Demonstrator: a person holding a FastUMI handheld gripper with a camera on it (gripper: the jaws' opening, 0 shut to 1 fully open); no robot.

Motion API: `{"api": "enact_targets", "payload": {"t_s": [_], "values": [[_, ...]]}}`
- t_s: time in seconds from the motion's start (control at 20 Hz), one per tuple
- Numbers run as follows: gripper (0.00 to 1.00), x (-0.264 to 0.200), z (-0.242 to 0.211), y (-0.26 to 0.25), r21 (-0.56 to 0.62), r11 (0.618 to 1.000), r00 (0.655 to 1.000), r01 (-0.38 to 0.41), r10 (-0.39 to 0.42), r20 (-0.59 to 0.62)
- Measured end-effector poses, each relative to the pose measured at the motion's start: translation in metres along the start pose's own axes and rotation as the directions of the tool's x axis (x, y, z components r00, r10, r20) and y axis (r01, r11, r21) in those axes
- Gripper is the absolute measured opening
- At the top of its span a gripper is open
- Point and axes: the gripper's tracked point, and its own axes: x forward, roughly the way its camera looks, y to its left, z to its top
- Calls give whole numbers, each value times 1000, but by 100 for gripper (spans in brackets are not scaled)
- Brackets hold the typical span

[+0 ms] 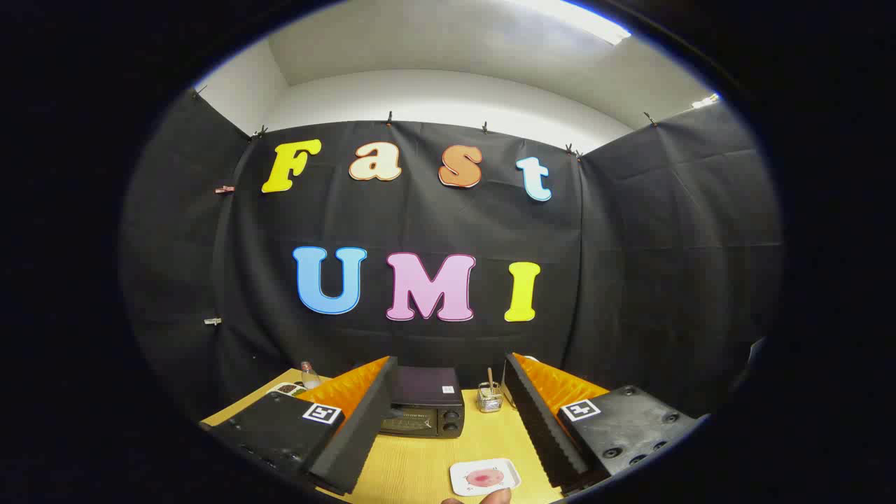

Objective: Open the toaster oven, put the food inside, and close the toaster oven door.

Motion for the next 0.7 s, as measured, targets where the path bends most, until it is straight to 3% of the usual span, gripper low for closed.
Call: {"api": "enact_targets", "payload": {"t_s": [0.7], "values": [[97,9,-6,-1,-16,1000,1000,17,-17,-9]]}}
